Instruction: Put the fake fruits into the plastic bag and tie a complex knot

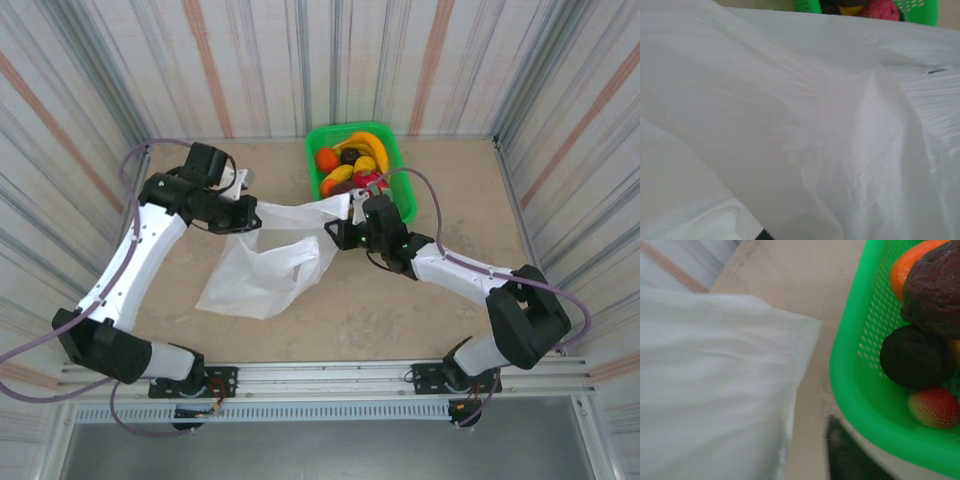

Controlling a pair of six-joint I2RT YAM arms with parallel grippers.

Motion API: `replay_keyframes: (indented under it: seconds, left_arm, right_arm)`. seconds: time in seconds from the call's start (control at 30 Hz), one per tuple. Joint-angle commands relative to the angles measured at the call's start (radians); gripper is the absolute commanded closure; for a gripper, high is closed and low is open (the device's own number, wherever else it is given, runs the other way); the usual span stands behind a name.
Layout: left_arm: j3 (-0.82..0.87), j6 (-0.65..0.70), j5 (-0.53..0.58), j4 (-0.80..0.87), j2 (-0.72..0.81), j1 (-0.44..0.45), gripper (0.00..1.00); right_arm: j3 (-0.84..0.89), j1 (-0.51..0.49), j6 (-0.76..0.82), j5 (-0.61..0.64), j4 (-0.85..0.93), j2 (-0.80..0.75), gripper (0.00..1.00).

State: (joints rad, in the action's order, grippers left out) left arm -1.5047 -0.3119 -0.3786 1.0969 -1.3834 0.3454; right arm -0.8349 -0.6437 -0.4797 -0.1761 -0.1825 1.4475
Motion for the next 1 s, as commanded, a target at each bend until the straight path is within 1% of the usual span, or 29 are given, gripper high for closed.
replay_keyframes:
  seconds: [0.0,0.03,0.1,0.13,0.2,0.33,0.43,0.53,0.63,0.7,0.77,0.83,0.9,0.97]
  left_arm:
    - [-0.038,-0.07,-0.157,0.029,-0.027,-0.007,1.0]
    - [-0.038,-0.089,-0.163,0.029,-0.032,-0.007,1.0]
    - [-0.03,-0.114,-0.157,0.02,-0.037,-0.008,1.0]
    - [-0.024,-0.127,-0.154,0.011,-0.037,-0.012,1.0]
    - [-0.016,-0.153,-0.162,0.002,-0.038,-0.028,1.0]
    - [-0.012,-0.2,-0.219,-0.013,-0.043,-0.067,1.0]
    - [-0.008,-0.226,-0.209,-0.032,-0.042,-0.066,1.0]
    - [-0.002,-0.251,-0.186,-0.05,-0.038,-0.068,1.0]
    - [0.004,-0.322,-0.079,-0.049,-0.017,-0.068,1.0]
    - [0.013,-0.382,-0.008,-0.049,0.003,-0.067,1.0]
    - [0.025,-0.438,0.024,-0.051,0.018,-0.068,1.0]
    - [0.036,-0.478,0.033,-0.055,0.03,-0.069,1.0]
    - [0.044,-0.515,0.038,-0.054,0.042,-0.075,1.0]
    - [0.053,-0.538,0.025,-0.064,0.051,-0.08,1.0]
  right_arm:
    - [0.034,0.022,0.098,-0.125,0.009,-0.062,0.4]
    - [0.043,0.029,0.113,-0.149,0.013,-0.078,0.31]
    - [0.057,0.043,0.141,-0.172,0.046,-0.111,0.19]
    - [0.066,0.051,0.156,-0.179,0.071,-0.134,0.14]
    - [0.08,0.069,0.176,-0.186,0.128,-0.177,0.09]
    - [0.103,0.096,0.229,-0.207,0.249,-0.288,0.0]
    - [0.116,0.098,0.301,-0.22,0.323,-0.364,0.01]
    - [0.144,0.103,0.385,-0.27,0.341,-0.445,0.01]
    - [0.156,0.122,0.422,-0.338,0.339,-0.516,0.01]
    - [0.139,0.144,0.396,-0.389,0.336,-0.533,0.01]
    - [0.111,0.162,0.347,-0.407,0.339,-0.531,0.01]
    - [0.069,0.188,0.286,-0.348,0.368,-0.52,0.01]
    - [0.01,0.245,0.217,-0.283,0.432,-0.495,0.01]
    - [-0.049,0.303,0.175,-0.285,0.494,-0.463,0.01]
